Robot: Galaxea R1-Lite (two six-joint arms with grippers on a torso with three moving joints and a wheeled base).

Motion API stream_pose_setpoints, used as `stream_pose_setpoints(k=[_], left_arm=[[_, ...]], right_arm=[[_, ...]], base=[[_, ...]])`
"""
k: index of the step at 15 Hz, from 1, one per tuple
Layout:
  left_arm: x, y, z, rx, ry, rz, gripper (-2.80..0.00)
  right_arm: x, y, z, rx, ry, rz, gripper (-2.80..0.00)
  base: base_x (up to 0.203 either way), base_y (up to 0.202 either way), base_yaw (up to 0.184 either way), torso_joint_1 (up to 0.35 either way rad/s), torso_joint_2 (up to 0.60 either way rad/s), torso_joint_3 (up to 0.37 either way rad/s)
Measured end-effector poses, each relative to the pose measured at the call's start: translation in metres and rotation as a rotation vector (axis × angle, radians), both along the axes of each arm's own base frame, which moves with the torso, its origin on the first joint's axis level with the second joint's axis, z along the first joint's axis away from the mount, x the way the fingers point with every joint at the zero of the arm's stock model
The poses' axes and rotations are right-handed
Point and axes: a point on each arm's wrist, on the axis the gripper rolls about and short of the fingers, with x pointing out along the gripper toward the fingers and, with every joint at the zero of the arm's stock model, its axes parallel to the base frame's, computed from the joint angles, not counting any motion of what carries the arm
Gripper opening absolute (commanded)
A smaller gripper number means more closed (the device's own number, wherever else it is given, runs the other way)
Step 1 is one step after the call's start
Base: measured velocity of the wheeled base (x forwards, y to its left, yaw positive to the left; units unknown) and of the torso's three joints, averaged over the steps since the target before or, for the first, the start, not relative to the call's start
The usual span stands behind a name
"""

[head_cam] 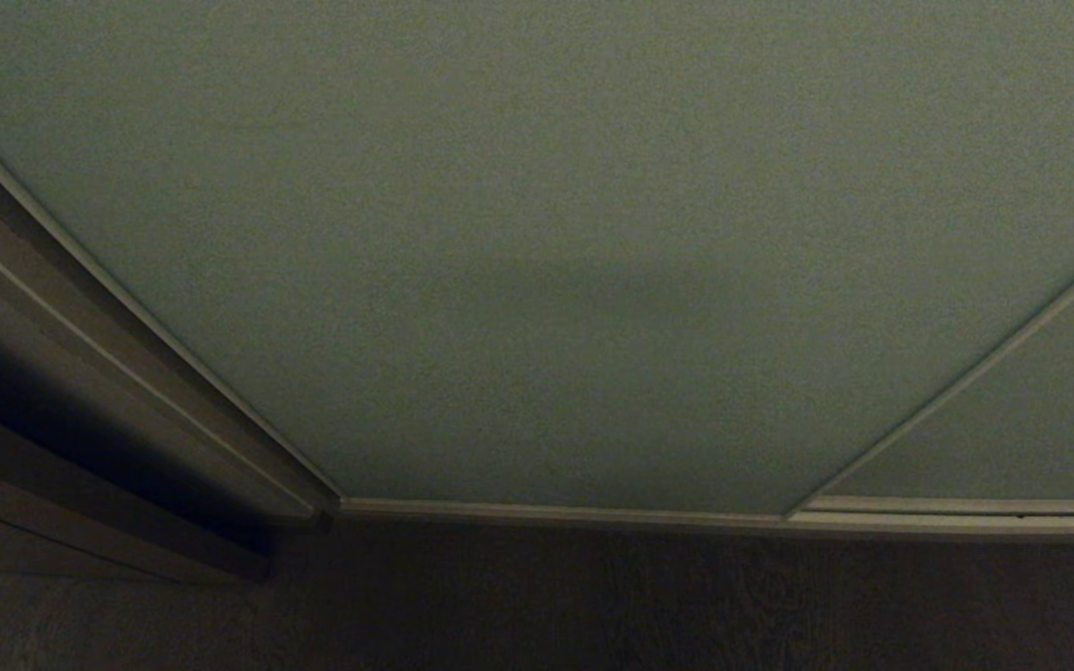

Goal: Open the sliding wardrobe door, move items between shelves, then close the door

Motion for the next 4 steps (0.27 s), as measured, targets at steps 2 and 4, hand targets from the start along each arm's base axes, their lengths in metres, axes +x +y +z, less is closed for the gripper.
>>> stream_pose_setpoints(k=[2, 4], left_arm=[[0.0000, 0.0000, 0.0001, 0.000, 0.000, 0.000, -2.80], [0.0000, 0.0000, 0.0001, 0.000, 0.000, 0.000, -2.80]], right_arm=[[0.0000, 0.0001, 0.0001, 0.001, -0.001, 0.003, -2.80], [0.0000, 0.0001, 0.0001, 0.001, -0.001, 0.003, -2.80]], base=[[0.000, 0.000, 0.000, 0.000, 0.00, 0.000], [0.000, 0.000, 0.000, 0.000, 0.00, 0.000]])
